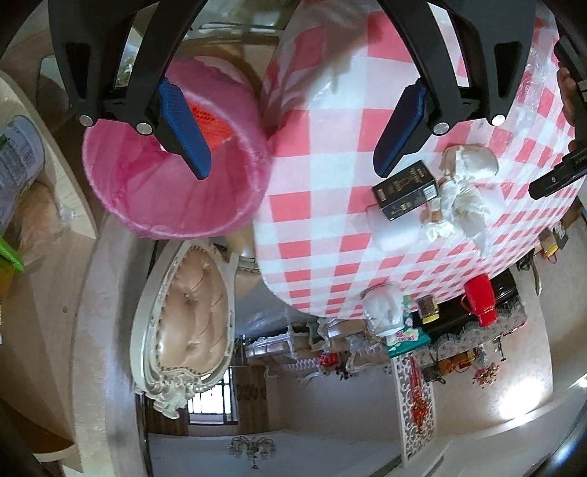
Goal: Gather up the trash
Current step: 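Move both tools back over the remaining table trash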
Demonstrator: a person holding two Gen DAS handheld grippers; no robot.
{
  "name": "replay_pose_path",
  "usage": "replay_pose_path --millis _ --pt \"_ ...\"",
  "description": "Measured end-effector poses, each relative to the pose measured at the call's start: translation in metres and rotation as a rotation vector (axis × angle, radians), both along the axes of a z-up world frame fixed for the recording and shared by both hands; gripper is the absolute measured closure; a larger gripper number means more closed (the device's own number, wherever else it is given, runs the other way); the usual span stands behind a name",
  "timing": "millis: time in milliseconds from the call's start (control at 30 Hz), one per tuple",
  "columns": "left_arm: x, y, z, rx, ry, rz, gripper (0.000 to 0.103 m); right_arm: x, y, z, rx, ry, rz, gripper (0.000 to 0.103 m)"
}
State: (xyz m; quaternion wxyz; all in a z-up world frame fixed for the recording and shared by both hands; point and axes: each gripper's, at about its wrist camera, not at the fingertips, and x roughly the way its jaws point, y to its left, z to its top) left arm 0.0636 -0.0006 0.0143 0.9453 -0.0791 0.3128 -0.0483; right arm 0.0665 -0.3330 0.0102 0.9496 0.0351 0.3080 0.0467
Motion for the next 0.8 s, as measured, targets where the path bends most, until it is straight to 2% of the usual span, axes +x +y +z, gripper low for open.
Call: replay_pose_path --millis 400,800 --pt "-0.004 0.019 -0.010 -0.011 0.025 0.018 0.018 0.004 0.038 -0.011 -0.007 0.025 0.074 0.018" --pt "0.012 0.009 -0.030 -0.021 0.080 -0.015 0.018 0.009 0.056 -0.022 -0.014 0.056 0.119 0.018"
